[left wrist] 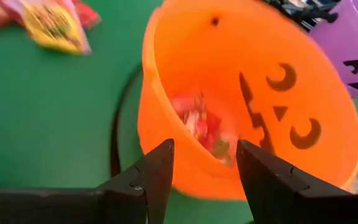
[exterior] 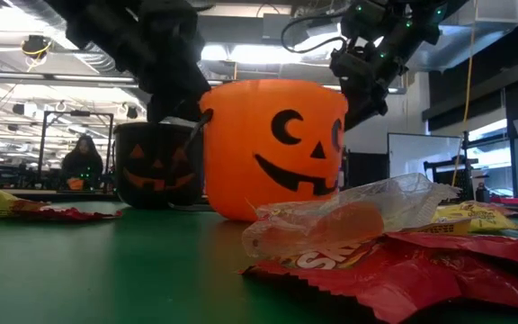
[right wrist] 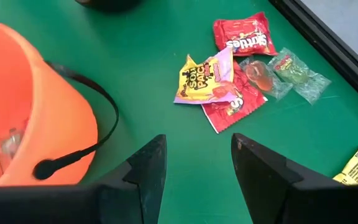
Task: Sort candy
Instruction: Pour the candies from the orange bin on the table
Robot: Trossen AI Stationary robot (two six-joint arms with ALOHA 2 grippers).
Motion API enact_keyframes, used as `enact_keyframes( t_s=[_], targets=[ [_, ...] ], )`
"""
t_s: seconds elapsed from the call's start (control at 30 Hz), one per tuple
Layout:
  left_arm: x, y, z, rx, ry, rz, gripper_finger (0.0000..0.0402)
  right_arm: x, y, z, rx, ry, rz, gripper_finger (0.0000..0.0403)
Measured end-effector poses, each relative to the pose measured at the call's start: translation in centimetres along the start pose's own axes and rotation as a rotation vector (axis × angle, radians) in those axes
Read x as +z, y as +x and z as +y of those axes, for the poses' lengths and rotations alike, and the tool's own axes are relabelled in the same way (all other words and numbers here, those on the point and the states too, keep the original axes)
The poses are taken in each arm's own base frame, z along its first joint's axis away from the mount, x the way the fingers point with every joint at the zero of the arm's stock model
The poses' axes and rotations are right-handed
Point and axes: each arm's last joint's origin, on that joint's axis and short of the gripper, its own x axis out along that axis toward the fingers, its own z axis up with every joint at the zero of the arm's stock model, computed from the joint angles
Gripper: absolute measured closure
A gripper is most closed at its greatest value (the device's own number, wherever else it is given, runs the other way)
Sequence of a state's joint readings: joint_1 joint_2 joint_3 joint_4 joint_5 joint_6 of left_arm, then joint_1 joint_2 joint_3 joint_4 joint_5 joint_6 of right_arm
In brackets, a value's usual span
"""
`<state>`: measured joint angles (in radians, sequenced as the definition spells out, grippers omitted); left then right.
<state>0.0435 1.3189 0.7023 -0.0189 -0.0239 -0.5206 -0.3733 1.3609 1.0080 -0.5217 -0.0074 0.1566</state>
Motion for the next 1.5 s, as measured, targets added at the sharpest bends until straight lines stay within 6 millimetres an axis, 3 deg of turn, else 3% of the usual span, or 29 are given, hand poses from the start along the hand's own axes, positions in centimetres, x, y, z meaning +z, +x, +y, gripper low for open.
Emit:
enact_keyframes(
  t_s=[0.2,0.47,0.77,1.07,1.3,1.5],
  targets=[
    [-1.0,2.3,0.8,0.044,-0.060,0.108,0.0248,0.0,0.0,0.0,0.002,0.000,0.001,0.0226],
    [-0.3,2.8,0.3,0.051,-0.016,0.085,0.0391,0.0,0.0,0.0,0.011,0.000,0.005,0.0226],
    [2.0,2.2,-2.6,0.079,0.169,-0.024,0.0401,0.0,0.0,0.0,0.011,0.002,0.005,0.0226],
    [4.5,0.0,-6.6,0.282,0.399,-0.099,0.0401,0.0,0.0,0.0,0.011,0.003,0.005,0.0226],
    [4.3,-0.9,-8.5,0.463,0.523,-0.195,0.0402,0.0,0.0,0.1,0.012,0.020,0.001,0.0226],
    [2.5,0.7,-9.0,0.593,0.584,-0.188,0.0401,0.0,0.0,0.1,0.012,0.021,-0.004,0.0226]
  ],
)
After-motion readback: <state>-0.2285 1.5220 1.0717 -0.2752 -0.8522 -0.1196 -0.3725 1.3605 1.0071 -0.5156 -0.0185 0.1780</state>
